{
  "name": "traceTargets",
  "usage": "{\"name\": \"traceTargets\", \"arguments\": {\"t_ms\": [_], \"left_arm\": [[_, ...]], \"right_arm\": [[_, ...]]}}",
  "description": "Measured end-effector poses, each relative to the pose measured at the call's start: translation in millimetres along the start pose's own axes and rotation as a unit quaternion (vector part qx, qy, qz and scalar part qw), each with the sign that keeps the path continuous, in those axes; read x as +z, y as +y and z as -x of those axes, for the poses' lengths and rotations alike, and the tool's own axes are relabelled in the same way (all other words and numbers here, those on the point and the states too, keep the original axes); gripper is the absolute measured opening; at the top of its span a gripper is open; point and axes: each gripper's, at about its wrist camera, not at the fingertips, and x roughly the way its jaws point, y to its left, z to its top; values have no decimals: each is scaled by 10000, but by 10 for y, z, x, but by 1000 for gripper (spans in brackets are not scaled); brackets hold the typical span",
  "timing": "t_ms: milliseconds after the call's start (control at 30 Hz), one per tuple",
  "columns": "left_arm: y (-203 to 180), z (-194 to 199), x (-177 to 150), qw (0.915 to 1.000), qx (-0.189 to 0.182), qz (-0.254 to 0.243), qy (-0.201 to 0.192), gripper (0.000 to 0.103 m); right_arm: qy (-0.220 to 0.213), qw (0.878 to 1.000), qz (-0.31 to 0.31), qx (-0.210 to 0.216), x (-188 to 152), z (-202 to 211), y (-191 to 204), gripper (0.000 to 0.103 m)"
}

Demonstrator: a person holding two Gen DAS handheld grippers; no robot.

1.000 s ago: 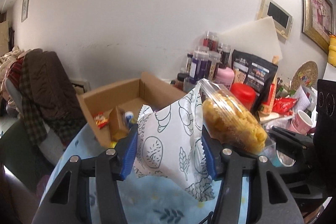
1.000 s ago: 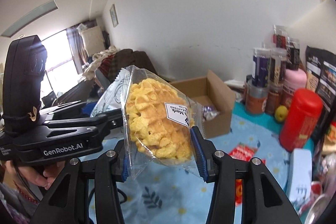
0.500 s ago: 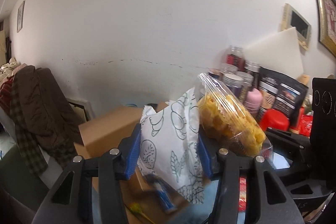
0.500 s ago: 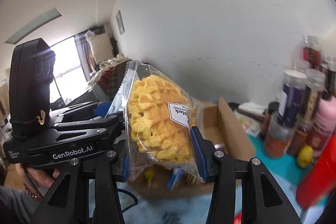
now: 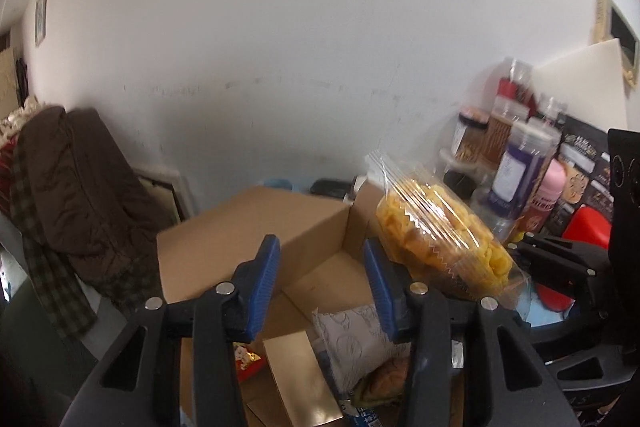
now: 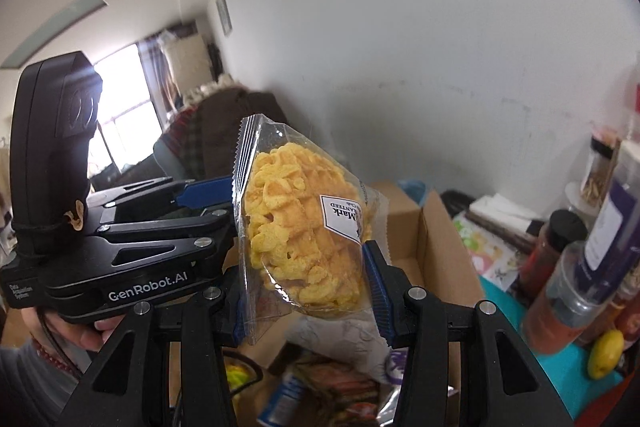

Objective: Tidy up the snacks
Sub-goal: 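Lift the white packet and waffle bag and carry both over the cardboard box, then open both tools to drop the white packet and waffle bag into the box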

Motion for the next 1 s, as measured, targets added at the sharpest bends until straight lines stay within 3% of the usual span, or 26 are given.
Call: {"name": "traceTargets", "arguments": {"t_ms": [233, 333, 467, 600, 733, 1000], "left_arm": [[65, -236, -150, 9988, 108, 113, 463, 43], [73, -288, -184, 9972, 230, 144, 700, 43], [81, -363, -234, 9933, 335, 221, 1083, 44], [102, -371, -278, 9902, 472, 266, 1288, 46], [110, -248, -264, 9902, 473, 363, 1261, 46], [23, 274, -49, 9945, 553, 348, 823, 46]], "right_arm": [[566, 9982, 51, -171, -116, -227, -62, 50], [682, 9971, 73, -318, -139, -249, -66, 54], [814, 9951, 136, -537, -144, -243, -48, 70], [943, 9932, 178, -663, -143, -221, -30, 71], [937, 9926, 156, -758, -108, -139, -34, 71], [585, 9945, 262, -830, 106, 234, 150, 73]]}}
